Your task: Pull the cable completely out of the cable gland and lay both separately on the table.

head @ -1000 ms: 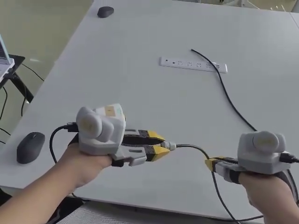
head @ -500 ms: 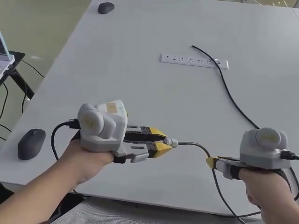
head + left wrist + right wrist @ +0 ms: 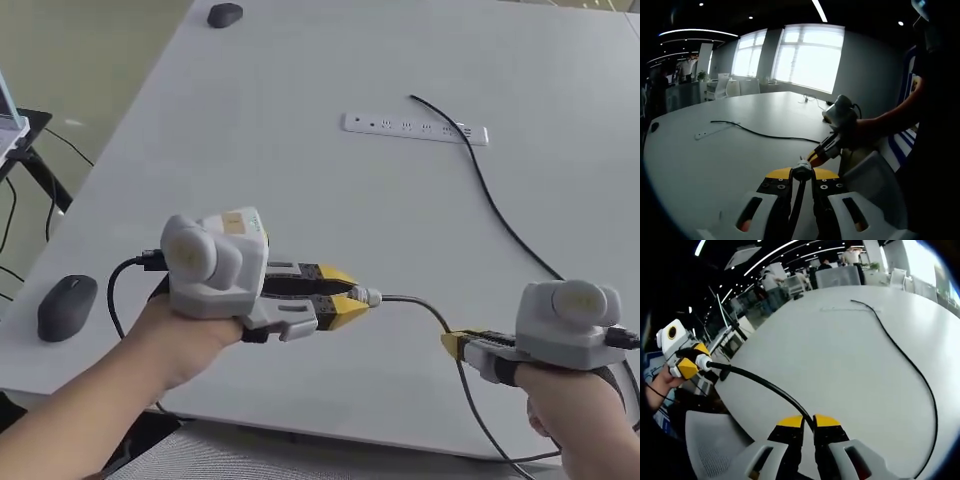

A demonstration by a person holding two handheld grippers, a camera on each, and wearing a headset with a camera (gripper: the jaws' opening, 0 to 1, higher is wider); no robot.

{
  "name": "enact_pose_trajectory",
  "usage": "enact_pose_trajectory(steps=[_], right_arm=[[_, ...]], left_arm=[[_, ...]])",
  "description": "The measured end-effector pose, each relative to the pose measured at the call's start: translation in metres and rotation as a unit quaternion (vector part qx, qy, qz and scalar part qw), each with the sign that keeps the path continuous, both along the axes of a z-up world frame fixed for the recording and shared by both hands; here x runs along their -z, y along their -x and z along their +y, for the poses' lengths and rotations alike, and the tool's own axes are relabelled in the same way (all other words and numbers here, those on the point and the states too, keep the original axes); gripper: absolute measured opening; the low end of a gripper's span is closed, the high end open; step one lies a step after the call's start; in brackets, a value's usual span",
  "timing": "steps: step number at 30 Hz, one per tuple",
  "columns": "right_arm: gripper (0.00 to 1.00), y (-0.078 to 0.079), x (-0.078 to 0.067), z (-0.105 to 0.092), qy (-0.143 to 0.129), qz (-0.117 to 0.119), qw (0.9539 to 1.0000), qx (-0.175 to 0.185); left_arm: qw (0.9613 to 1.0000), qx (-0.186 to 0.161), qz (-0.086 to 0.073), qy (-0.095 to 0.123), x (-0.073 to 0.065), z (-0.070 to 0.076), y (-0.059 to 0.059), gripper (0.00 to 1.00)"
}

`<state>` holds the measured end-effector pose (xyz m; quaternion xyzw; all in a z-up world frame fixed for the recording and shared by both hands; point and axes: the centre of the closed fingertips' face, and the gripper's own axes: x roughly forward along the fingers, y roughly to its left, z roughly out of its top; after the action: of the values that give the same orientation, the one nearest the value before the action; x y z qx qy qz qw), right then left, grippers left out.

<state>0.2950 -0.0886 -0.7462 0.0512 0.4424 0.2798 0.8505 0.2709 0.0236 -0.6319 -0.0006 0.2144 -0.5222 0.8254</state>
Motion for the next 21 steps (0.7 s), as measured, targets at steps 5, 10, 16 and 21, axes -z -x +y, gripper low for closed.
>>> enact_pose_trajectory(steps=[5, 10, 16, 21], right_arm=[[0.1, 0.003, -0.005, 0.002, 0.005, -0.019, 0.9994, -0.028], [0.17, 0.006, -0.024, 0.008, 0.008, -0.057, 0.9963, -0.064], [0.19, 0.004, -0.061, 0.028, 0.019, -0.135, 0.9819, -0.132], [0.2, 0.007, -0.082, 0.054, 0.068, -0.21, 0.9474, -0.232]], left_arm=[[1.0, -0.004, 0.0, 0.001, 0.0, 0.0, -0.002, 0.15], [1.0, -0.006, 0.0, 0.001, 0.0, 0.002, -0.002, 0.15], [1.0, -0.008, 0.001, 0.0, 0.0, 0.004, -0.002, 0.15], [1.0, -0.007, 0.002, -0.001, -0.001, 0.004, -0.001, 0.15]])
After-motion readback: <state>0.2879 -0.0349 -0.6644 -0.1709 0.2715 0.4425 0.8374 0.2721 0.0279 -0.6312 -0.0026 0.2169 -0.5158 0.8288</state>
